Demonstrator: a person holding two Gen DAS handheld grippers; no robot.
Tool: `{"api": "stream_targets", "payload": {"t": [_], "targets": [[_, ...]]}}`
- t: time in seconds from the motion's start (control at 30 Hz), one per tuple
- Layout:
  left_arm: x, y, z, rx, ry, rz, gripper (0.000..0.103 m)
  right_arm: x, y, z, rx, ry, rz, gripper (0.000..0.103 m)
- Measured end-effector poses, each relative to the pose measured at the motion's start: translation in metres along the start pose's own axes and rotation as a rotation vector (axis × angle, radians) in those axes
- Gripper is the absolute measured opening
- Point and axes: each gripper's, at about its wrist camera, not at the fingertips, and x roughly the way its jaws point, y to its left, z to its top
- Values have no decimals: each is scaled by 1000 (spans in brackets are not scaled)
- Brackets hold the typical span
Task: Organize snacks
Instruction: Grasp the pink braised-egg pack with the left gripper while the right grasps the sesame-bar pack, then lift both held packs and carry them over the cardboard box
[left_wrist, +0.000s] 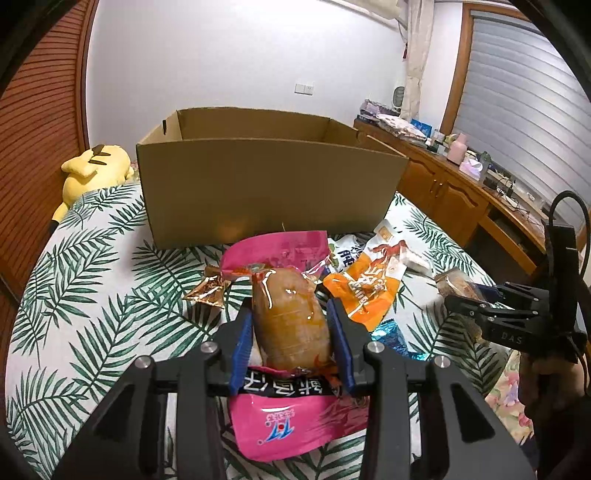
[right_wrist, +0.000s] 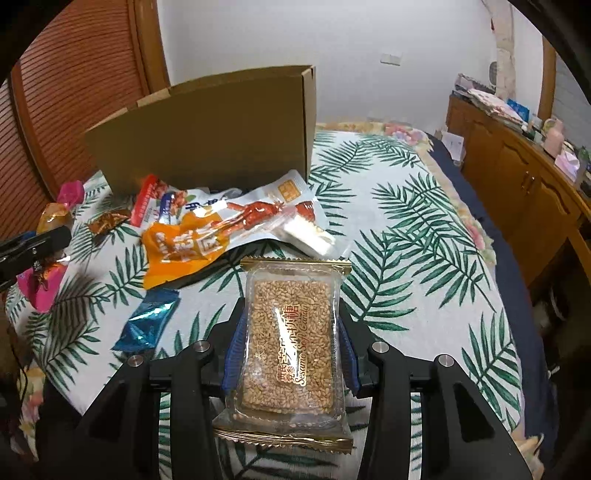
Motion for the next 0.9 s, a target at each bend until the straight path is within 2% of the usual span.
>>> {"api": "stream_targets", "payload": {"t": [0.37, 0.9], "targets": [[-26, -7, 4, 3, -47, -1, 38, -29, 9, 0, 1, -57, 7, 44], [-65, -11, 35, 32, -148, -5, 38, -83, 26, 28, -39, -182, 13, 44]]}}
